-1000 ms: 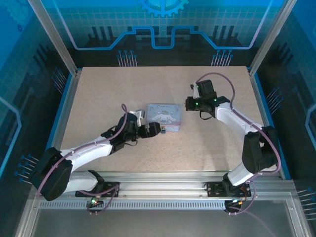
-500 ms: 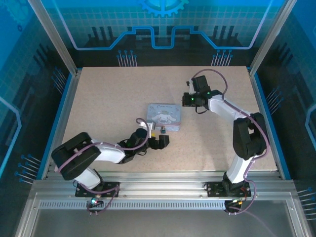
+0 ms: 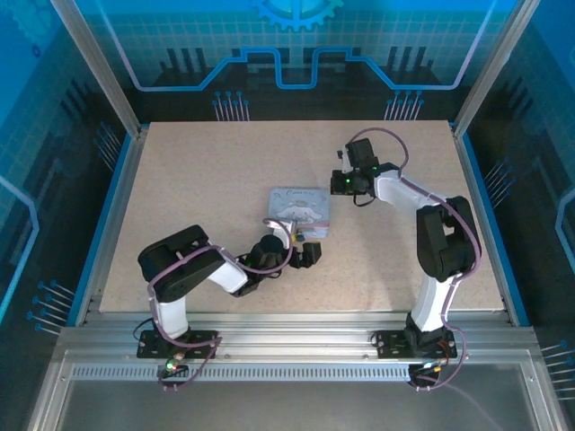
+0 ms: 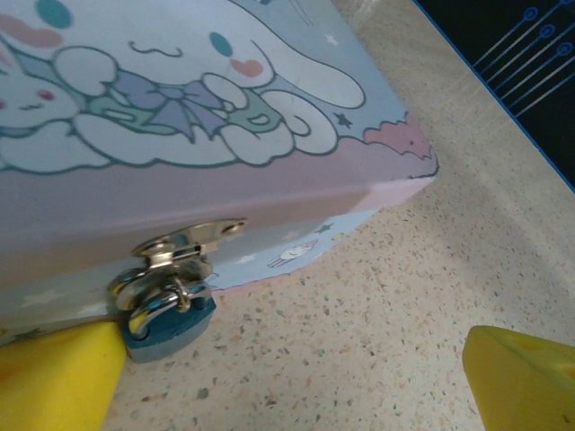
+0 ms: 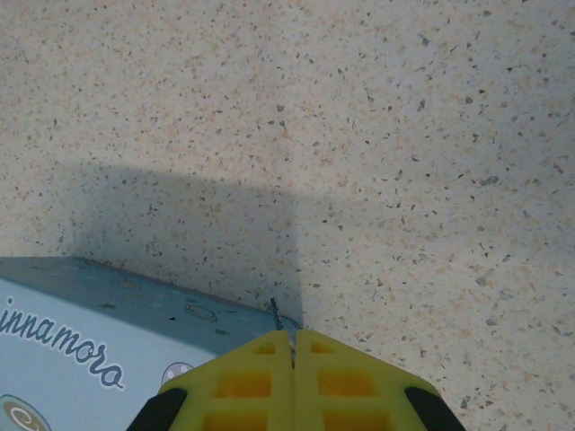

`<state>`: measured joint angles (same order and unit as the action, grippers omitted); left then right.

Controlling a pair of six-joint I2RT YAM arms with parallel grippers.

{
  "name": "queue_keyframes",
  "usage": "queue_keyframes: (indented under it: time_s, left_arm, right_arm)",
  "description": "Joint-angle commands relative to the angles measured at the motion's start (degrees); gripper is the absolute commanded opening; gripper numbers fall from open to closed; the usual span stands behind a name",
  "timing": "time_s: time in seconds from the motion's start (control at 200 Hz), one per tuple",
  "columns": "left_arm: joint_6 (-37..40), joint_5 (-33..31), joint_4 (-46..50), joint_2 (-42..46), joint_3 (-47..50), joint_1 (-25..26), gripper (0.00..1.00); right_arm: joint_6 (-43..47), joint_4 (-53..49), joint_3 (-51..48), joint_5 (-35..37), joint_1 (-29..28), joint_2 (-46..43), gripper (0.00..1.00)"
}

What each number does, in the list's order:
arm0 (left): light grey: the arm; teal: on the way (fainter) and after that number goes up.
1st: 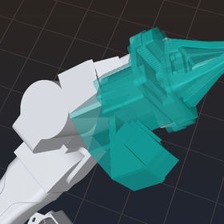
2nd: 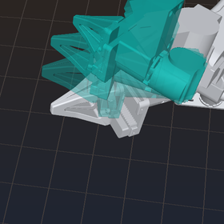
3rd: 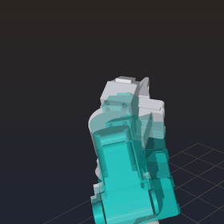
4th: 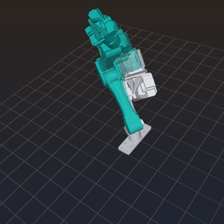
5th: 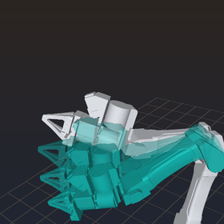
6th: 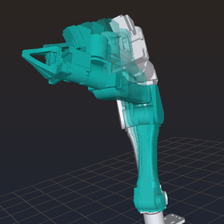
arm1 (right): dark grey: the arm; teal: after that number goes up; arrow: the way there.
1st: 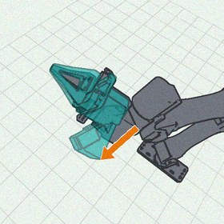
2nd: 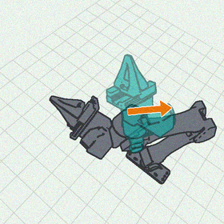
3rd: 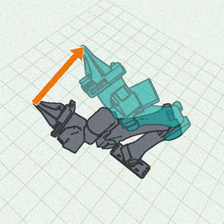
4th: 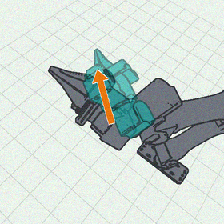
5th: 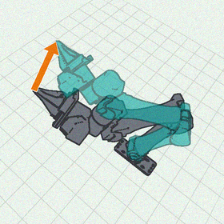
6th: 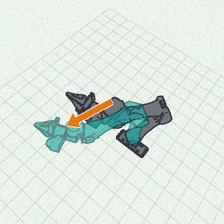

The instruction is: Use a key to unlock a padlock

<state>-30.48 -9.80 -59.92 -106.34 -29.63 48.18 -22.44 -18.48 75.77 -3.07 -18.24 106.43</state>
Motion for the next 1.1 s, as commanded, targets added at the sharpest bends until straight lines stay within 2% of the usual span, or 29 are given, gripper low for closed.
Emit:
queue_keyframes:
  time_s: [0.0,0.345,0.635,0.755,1.096]
  left_arm:
    - [0.3,3.6,-4.2,-1.7,-1.3,0.4,0.96]
    - [-5.0,12.8,-12.1,-4.9,-0.6,-2.9,0.71]
    - [-8.5,17.1,-15.4,-7.2,-1.2,-4.4,0.62]
    - [-9.3,17.2,-15.3,-8.2,-1.9,-4.3,0.63]
    - [-10.6,16.3,-13.8,-9.8,-4.8,-4.2,0.76]
  right_arm:
    - [-0.2,0.6,1.6,-0.8,0.4,1.3,0.0]
    - [0.0,0.6,1.0,-0.7,0.0,1.3,0.0]
    - [0.1,0.3,1.1,-0.7,-0.2,1.1,0.0]
    - [0.1,0.4,1.1,-0.7,-0.7,1.1,0.0]
    - [-0.2,1.3,-0.3,-0.7,-1.4,1.0,0.0]
